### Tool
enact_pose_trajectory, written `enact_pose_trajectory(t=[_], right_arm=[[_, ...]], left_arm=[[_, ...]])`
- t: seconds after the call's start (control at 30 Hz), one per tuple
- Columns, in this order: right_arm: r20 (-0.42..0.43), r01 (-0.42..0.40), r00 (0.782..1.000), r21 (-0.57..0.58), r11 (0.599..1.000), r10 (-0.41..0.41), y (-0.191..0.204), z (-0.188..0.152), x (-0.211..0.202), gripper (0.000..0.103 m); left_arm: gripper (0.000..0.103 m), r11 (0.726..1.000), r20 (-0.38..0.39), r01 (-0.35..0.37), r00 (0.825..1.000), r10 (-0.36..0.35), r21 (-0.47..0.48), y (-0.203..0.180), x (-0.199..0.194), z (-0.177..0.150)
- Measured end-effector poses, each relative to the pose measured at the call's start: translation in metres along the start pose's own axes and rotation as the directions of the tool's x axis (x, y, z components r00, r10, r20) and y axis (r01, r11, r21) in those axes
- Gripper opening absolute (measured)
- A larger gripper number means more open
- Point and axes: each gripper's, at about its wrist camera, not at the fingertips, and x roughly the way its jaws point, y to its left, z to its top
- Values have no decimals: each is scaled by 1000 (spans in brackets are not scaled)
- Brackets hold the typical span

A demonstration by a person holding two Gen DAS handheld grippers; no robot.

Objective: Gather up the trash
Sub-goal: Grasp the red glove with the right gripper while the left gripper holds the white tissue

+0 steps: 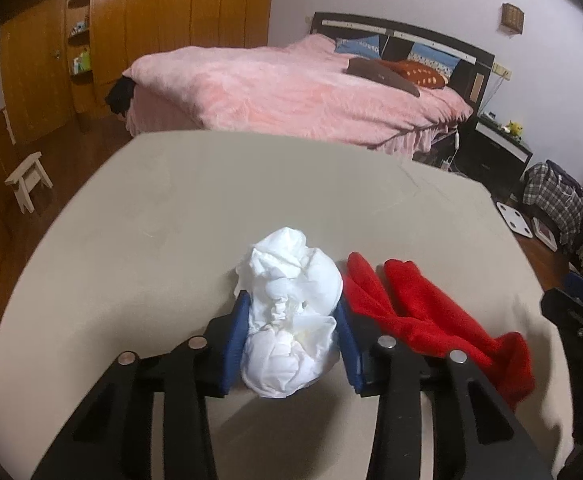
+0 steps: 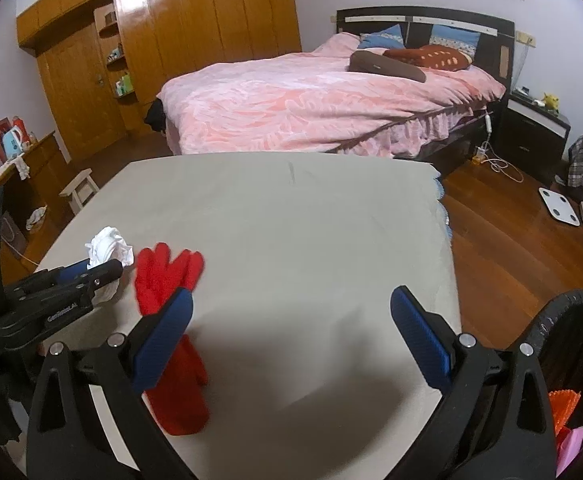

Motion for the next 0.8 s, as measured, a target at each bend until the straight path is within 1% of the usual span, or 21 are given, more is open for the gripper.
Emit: enact_pose_trajectory(t=[0.1, 0.2, 0.4, 0.57, 0.63, 0.67, 0.73, 0.8], right_arm=[[4, -22, 1000, -16, 1000, 22, 9, 0, -2, 96], [-6, -51, 999, -28, 998, 51, 19, 0, 0, 96], [-50, -106, 993, -66, 992, 102, 46, -4, 15, 96], [-84, -117, 990, -74, 990, 111, 59, -5, 30, 95], [-102, -119, 989, -88, 989, 110, 65, -6, 35, 86], [-113, -122, 987, -93, 988, 111, 66, -7, 38, 79], [-138, -128, 984, -94, 987, 114, 69, -8, 43, 78], [-151, -135, 981, -94, 986, 120, 72, -11, 46, 70]], left_arm=[[41, 1000, 25, -12, 1000, 12, 2, 4, -17, -2], [41, 1000, 34, -24, 999, 24, -10, 12, -27, -4], [41, 998, 30, -50, 998, 51, -22, 27, -36, -11], [41, 997, 22, -60, 998, 61, -42, 37, -36, -15], [41, 997, 22, -61, 998, 62, -48, 41, -36, -16], [41, 997, 22, -62, 998, 64, -51, 42, -36, -17], [41, 996, 22, -64, 998, 65, -54, 44, -35, -18], [41, 996, 24, -65, 998, 66, -55, 45, -35, -19]])
